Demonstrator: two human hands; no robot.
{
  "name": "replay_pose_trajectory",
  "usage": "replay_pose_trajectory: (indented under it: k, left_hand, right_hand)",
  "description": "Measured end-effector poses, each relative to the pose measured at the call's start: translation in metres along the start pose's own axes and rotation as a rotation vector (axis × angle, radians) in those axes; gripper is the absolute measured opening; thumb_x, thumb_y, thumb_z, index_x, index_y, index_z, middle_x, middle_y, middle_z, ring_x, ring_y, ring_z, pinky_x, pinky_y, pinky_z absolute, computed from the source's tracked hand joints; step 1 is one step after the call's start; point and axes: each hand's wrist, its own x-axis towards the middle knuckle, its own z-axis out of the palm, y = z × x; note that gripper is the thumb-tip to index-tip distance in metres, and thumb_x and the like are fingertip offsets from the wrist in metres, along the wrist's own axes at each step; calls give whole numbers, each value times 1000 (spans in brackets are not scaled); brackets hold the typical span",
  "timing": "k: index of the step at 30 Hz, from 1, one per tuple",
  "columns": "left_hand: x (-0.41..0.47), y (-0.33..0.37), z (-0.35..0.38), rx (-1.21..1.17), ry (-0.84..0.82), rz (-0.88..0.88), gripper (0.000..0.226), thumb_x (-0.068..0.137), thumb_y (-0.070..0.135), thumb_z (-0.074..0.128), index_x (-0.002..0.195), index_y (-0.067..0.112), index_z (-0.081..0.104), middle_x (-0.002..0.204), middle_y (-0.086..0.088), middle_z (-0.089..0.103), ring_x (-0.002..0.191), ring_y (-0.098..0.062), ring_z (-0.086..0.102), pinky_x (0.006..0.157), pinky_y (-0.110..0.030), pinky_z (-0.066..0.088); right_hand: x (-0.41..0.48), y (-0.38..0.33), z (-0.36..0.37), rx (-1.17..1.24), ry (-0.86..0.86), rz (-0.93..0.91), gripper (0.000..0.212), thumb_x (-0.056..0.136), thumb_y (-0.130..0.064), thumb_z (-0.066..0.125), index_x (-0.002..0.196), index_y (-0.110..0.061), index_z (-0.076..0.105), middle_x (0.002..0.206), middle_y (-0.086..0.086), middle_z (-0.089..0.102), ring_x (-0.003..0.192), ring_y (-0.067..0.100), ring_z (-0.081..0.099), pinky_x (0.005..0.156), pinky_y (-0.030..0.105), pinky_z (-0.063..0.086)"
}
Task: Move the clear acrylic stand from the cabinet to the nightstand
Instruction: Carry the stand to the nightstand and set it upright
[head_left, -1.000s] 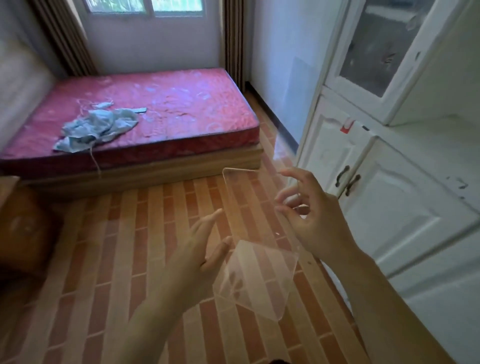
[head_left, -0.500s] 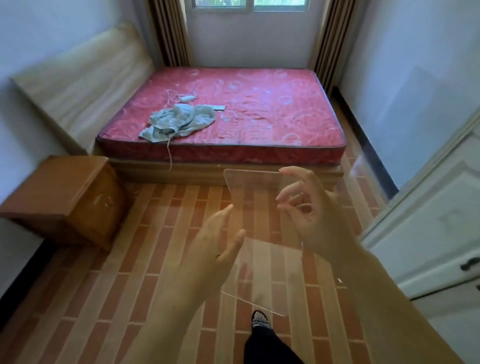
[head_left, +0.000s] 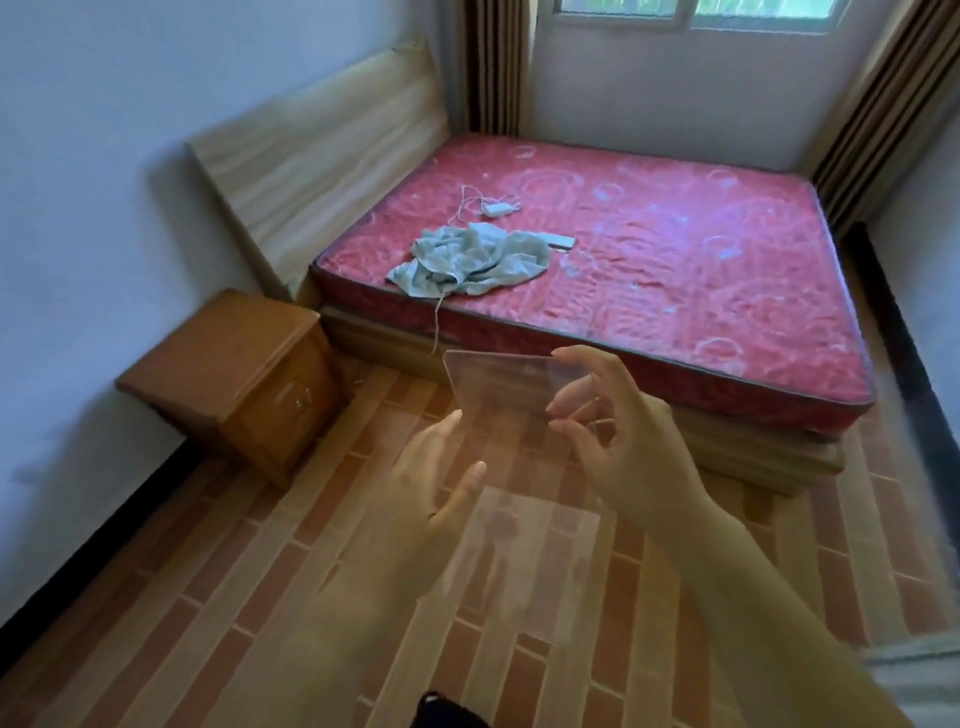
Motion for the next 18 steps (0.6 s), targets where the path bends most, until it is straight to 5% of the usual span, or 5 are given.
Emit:
replay_pose_trajectory:
  k: [4, 9, 18]
  left_hand:
    - [38, -28, -27, -10, 75, -80, 51, 90, 50, 41, 138, 43, 25, 128, 34, 26, 118, 13, 27, 86, -8, 27]
    - [107, -74, -60, -93, 126, -116, 51, 90, 51, 42, 137, 46, 25, 140, 28, 29, 126, 9, 28, 100, -22, 27]
    - [223, -134, -150, -44, 213, -138, 52, 89, 54, 39, 138, 45, 25, 147, 23, 26, 124, 10, 23, 100, -20, 24]
  right_hand:
    - [59, 12, 41, 29, -89, -31, 59, 78, -2, 68, 122, -35, 44, 80, -15, 60, 67, 8, 61, 61, 18, 51]
    - [138, 23, 93, 15, -155, -91, 59, 79, -1, 67, 121, -36, 43, 80, -16, 59, 66, 9, 61, 61, 18, 52]
    - [290, 23, 176, -37, -191, -196, 64, 77, 1, 68, 117, -42, 42, 83, -14, 62, 71, 6, 61, 63, 19, 52]
